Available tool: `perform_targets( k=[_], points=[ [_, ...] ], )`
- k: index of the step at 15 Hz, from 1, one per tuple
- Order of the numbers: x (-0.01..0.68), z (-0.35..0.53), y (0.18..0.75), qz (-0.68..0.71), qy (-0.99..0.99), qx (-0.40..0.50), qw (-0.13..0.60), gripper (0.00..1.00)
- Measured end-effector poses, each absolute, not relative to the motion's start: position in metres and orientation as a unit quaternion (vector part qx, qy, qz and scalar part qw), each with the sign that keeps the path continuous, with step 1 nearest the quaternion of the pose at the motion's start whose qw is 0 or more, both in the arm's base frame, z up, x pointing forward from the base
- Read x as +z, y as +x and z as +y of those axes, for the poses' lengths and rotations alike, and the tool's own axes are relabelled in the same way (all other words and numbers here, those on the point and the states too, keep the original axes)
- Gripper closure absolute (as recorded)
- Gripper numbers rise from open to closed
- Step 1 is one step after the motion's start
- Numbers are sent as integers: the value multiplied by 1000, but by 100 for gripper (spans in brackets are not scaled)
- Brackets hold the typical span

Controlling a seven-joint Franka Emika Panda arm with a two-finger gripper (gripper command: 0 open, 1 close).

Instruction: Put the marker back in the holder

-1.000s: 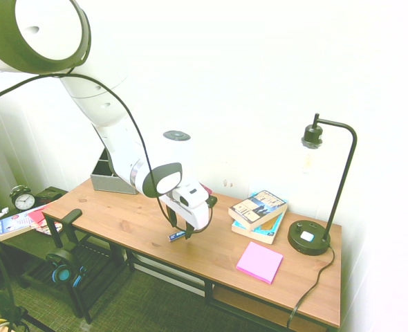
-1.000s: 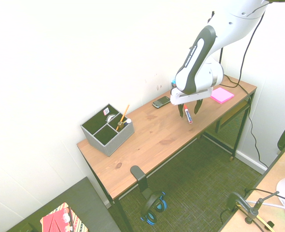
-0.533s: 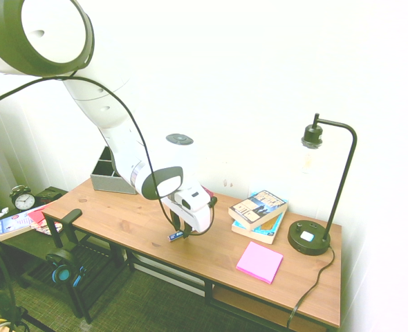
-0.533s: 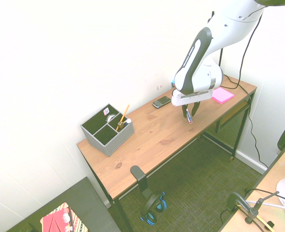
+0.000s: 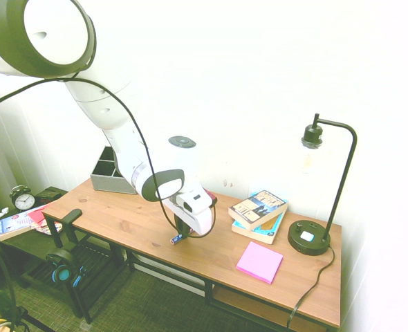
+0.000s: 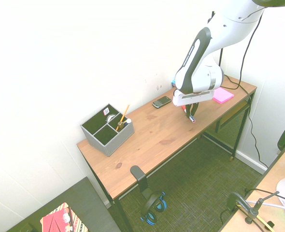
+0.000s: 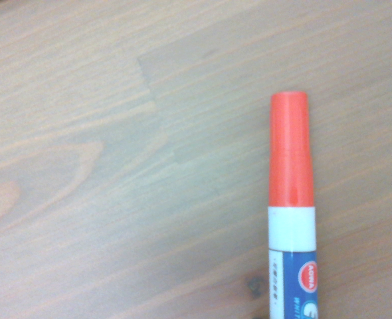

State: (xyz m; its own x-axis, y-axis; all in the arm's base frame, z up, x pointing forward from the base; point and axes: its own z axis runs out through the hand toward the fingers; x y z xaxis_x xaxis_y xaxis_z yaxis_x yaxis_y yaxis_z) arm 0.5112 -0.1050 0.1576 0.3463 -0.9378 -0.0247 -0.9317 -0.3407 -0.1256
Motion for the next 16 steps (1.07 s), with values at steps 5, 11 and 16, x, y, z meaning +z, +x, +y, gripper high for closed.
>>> perform_targets(
  k=[5,11,16],
  points=[
    [258,-65,538,555,-817,36,151,100],
    [319,60,581,514,-788,206,269,100],
    [286,140,622,524,-754,293,266,100]
  ],
)
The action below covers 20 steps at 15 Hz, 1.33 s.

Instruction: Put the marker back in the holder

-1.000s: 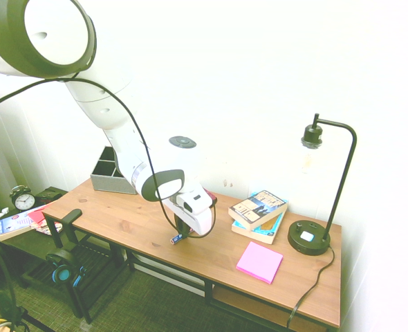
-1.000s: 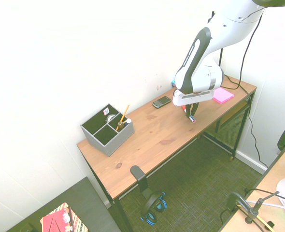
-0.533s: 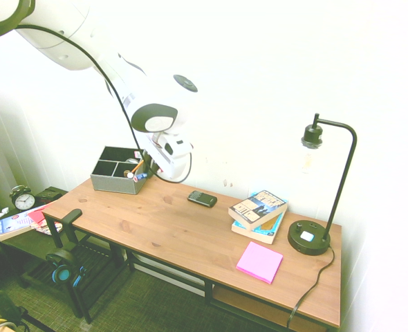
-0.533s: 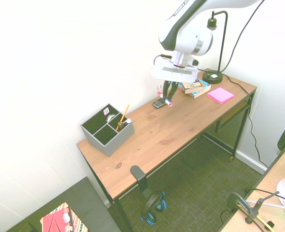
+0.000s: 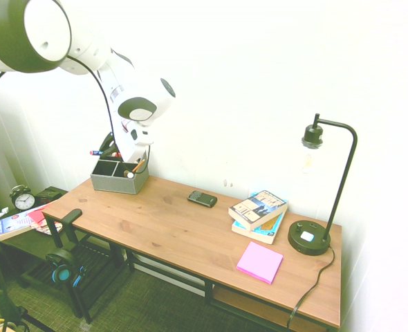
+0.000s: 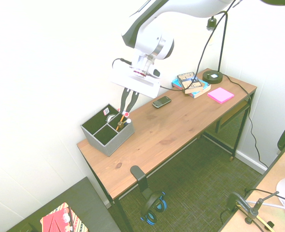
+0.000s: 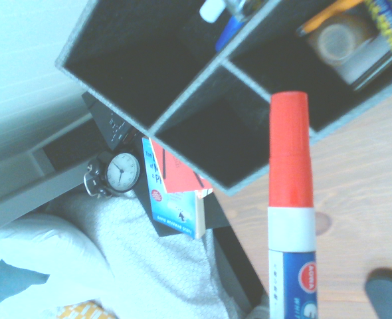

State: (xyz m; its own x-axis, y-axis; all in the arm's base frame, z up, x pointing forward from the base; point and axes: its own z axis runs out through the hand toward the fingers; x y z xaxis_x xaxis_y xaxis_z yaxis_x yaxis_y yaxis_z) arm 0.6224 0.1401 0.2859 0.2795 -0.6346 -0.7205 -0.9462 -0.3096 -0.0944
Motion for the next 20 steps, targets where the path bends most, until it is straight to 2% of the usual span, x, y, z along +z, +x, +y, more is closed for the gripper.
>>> perform_targets(
  k=[9,10,20],
  points=[
    [212,203,632,517,-741,351,247,100],
    [201,202,636,519,-739,353,245,0],
    [190,195,661,512,-742,353,249,0]
  ],
)
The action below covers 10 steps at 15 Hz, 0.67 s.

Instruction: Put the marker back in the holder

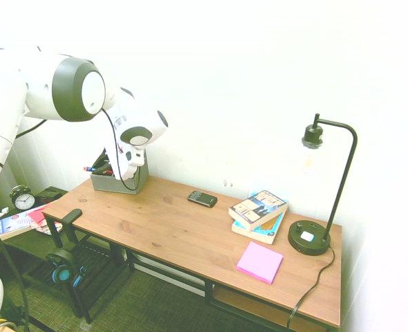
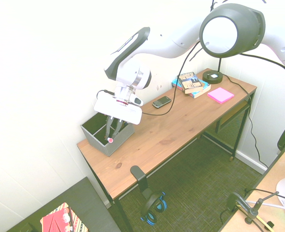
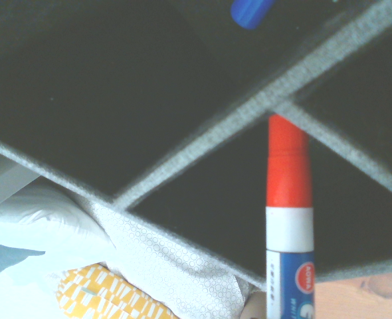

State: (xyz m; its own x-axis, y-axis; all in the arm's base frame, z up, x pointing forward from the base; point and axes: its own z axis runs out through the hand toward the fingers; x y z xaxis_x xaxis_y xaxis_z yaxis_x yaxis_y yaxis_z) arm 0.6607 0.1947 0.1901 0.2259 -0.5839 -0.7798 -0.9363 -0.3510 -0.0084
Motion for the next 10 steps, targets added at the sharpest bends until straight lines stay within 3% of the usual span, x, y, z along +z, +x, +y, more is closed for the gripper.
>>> perform_targets(
  k=[6,10],
  points=[
    [199,185,665,506,-753,343,245,0],
    [274,130,650,462,-827,268,177,0]
  ],
)
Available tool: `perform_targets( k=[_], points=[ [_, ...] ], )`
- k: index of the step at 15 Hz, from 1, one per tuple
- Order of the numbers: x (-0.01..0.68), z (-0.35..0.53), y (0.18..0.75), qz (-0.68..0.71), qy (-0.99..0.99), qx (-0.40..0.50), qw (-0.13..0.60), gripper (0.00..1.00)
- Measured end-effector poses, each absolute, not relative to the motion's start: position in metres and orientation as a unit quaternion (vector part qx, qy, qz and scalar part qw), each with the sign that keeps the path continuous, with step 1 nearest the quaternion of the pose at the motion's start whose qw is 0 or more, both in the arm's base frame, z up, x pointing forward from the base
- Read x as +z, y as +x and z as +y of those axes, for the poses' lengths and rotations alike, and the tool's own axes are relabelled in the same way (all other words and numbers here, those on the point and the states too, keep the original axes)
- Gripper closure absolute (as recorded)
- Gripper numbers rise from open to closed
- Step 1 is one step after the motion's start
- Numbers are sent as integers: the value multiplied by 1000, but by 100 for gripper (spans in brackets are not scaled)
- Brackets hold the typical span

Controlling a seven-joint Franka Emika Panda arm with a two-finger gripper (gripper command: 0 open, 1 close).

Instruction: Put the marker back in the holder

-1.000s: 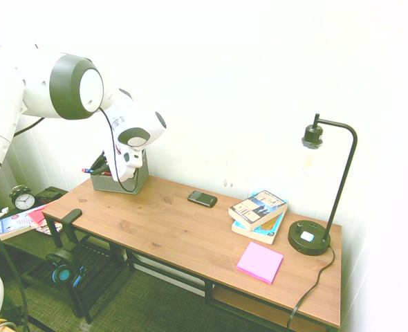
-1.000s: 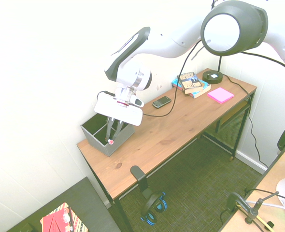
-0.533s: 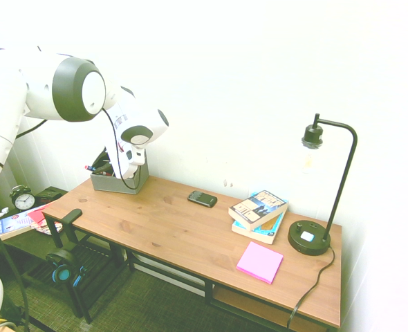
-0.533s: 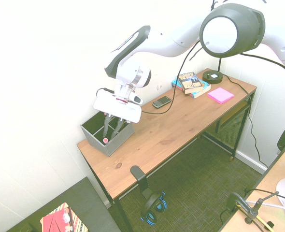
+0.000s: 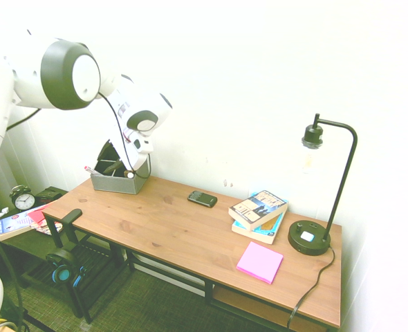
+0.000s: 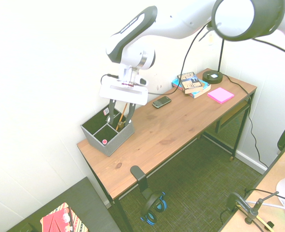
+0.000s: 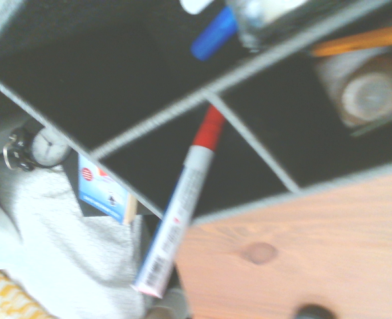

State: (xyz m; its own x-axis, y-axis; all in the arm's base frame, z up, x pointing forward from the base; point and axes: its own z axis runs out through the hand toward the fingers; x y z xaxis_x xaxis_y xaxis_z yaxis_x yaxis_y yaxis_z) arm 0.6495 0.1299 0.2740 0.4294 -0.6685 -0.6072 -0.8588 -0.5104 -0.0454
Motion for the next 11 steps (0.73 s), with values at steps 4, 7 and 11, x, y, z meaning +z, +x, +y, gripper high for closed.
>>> perform_targets(
  k=[4,7,11],
  points=[
    [337,36,599,402,-888,195,104,0],
    [375,-33,552,363,-920,137,53,0],
    [408,-72,485,311,-948,59,-9,0]
  ],
)
